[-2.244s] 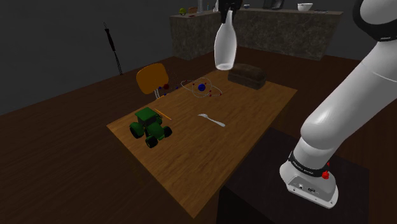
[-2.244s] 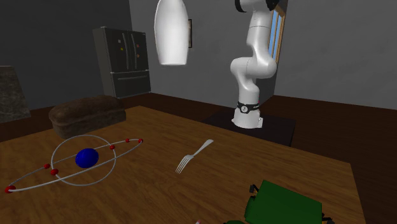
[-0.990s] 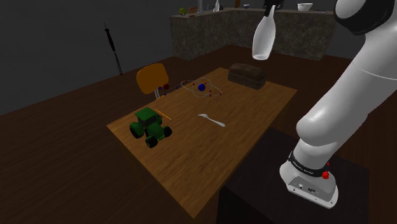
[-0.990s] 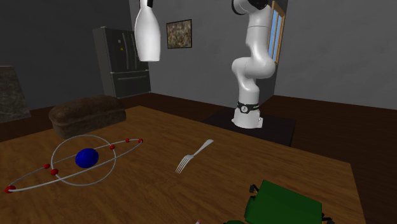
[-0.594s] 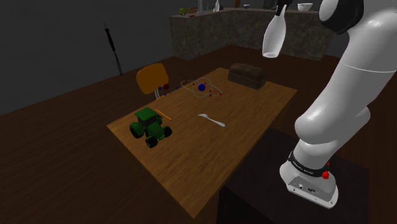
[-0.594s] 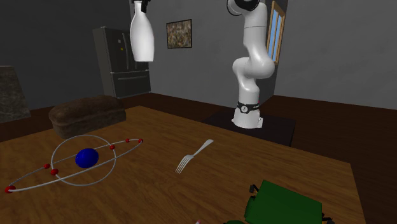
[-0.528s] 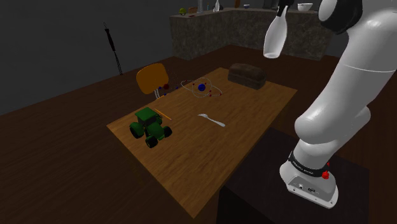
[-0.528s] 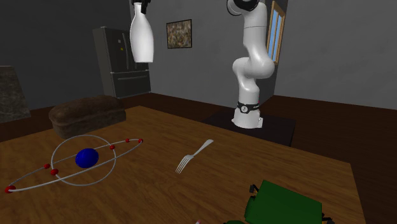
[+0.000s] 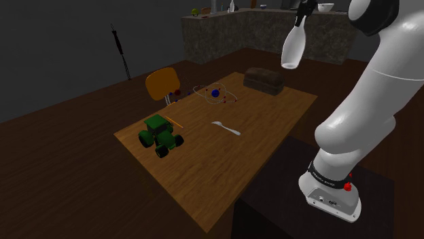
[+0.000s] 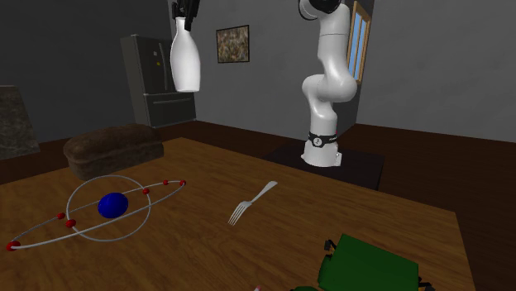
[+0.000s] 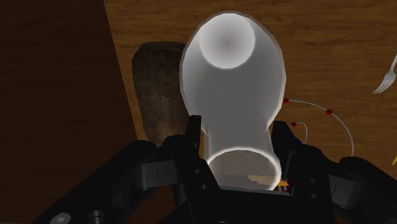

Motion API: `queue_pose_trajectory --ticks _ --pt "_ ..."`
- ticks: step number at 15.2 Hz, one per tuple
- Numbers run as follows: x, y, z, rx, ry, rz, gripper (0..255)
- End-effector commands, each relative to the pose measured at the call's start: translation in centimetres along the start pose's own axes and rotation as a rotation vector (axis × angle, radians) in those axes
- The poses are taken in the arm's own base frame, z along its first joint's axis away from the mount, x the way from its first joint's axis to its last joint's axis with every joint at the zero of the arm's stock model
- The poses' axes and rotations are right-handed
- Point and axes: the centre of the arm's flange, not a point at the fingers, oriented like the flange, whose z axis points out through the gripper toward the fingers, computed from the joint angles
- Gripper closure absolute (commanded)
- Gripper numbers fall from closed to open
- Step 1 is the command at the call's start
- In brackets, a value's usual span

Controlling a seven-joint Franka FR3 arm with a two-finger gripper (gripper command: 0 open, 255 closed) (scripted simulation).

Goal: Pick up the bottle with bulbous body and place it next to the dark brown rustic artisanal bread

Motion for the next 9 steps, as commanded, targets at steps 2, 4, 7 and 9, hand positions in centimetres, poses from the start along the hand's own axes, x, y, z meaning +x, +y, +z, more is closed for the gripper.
queue_pose_trajectory --ticks 2,4,7,9 --pt "-0.2 0.0 1.6 -0.001 0.001 0.000 255" --pt "-0.4 0.0 2.6 -0.001 0.001 0.000 255" --pt "-0.7 -0.1 4.1 -0.001 0.001 0.000 255" --pt "-0.9 -0.1 5.2 -0.001 0.001 0.000 255"
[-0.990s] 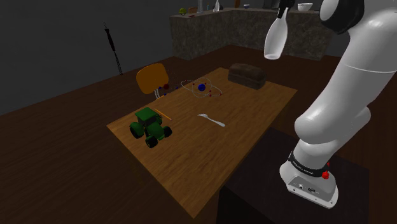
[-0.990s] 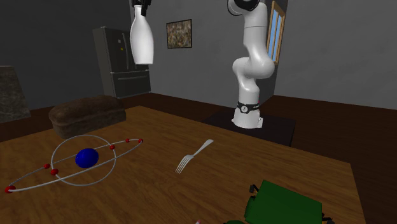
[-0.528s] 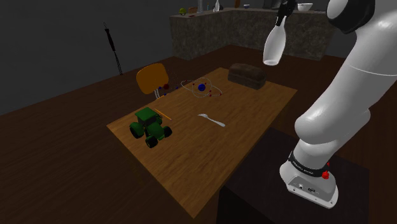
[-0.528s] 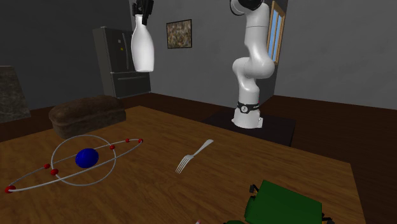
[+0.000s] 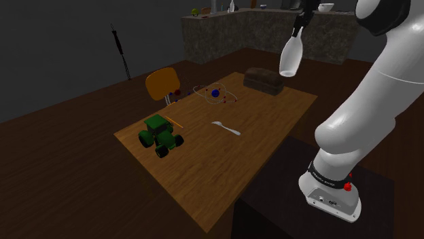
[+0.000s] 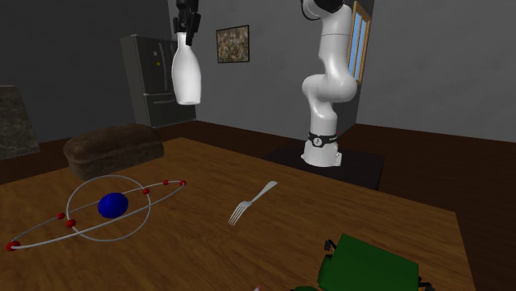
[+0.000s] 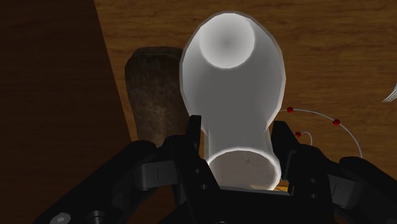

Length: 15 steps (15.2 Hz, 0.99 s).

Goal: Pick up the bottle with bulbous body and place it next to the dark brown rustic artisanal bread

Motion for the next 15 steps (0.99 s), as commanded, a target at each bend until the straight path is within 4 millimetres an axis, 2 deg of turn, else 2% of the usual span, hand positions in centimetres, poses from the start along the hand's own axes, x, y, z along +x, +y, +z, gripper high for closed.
queue_pose_trajectory --ticks 1,15 --pt "-0.2 0.0 1.0 -0.001 0.001 0.000 255" --pt "-1.7 -0.1 8.2 -0.001 0.001 0.000 255"
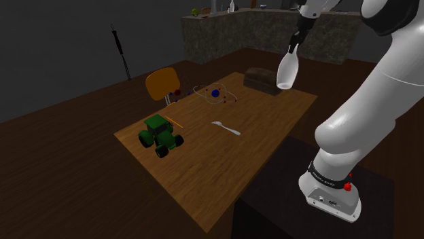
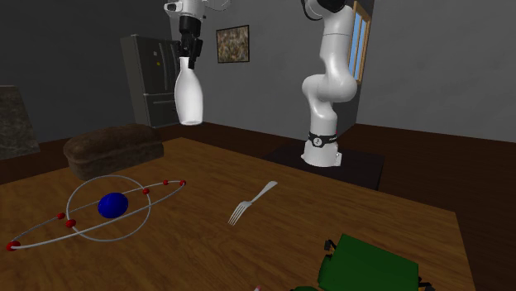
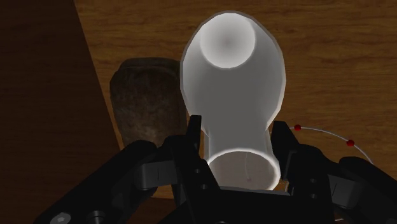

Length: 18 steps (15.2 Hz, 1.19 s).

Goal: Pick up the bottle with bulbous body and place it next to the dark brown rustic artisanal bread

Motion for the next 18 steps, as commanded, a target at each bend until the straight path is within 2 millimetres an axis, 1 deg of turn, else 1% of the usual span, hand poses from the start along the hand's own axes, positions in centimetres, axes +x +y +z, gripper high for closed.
queue_pose_trajectory --ticks 1,18 --pt "-0.1 0.0 0.9 -0.001 0.001 0.000 255" --pt "-1.9 -0.2 9.7 -0.001 0.001 0.000 255"
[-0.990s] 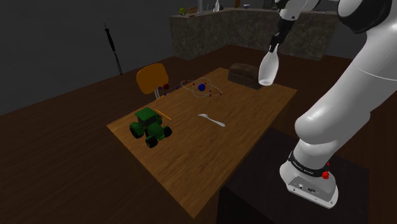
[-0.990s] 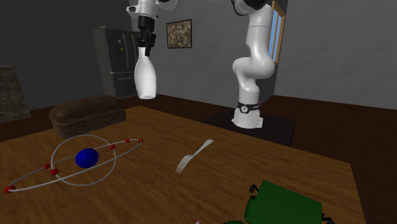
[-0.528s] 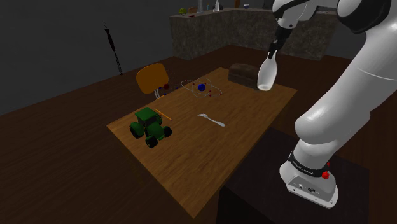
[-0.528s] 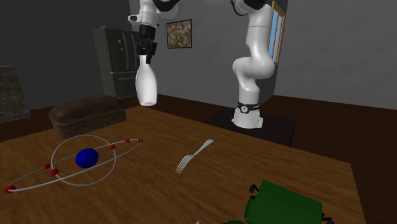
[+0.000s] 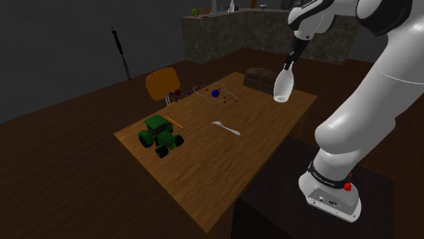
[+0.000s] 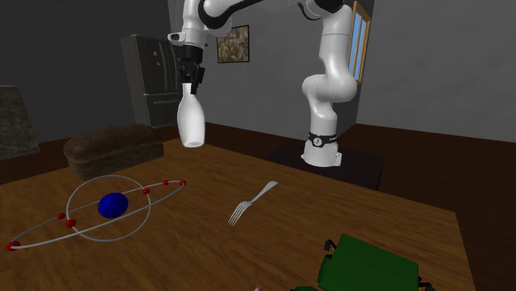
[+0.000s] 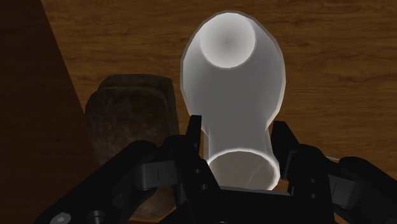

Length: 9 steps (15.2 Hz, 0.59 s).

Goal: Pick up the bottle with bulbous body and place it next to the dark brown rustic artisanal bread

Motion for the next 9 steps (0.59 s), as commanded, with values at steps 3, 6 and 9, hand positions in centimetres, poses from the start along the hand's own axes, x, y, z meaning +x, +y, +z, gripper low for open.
queue_pose_trajectory --ticks 3,6,9 --pt "-0.5 0.0 2.0 -0.001 0.001 0.000 255" --pt "-0.8 0.0 3.6 -0.001 0.001 0.000 255" --pt "-1.0 0.0 4.9 -0.001 0.001 0.000 255"
